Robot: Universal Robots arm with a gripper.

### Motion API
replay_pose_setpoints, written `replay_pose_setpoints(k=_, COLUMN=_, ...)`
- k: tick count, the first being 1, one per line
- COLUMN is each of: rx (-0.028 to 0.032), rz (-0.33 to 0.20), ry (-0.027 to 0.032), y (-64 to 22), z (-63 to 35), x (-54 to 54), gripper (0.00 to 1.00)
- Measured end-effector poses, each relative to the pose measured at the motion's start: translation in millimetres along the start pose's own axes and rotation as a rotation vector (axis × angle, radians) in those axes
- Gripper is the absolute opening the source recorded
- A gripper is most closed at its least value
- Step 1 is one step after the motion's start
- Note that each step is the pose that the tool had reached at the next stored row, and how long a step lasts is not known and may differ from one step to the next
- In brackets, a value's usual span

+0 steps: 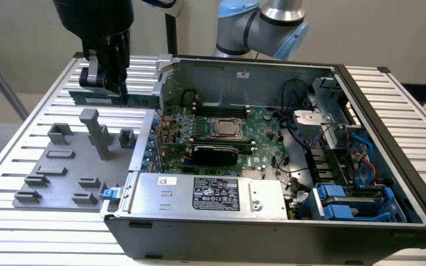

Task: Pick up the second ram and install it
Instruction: 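Pick up the second ram and move it above second insertion slot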

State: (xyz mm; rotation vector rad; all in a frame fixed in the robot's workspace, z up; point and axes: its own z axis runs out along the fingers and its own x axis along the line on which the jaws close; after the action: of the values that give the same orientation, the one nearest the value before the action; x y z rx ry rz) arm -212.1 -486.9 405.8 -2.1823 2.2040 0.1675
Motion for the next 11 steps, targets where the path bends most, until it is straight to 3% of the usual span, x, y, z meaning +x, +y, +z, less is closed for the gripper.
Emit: replay_pose_setpoints(k=11, rx=-0.0091, rz=0.001, ry=-0.0100, y=-49.8, z=-3.8, x=-0.8, gripper=0.14)
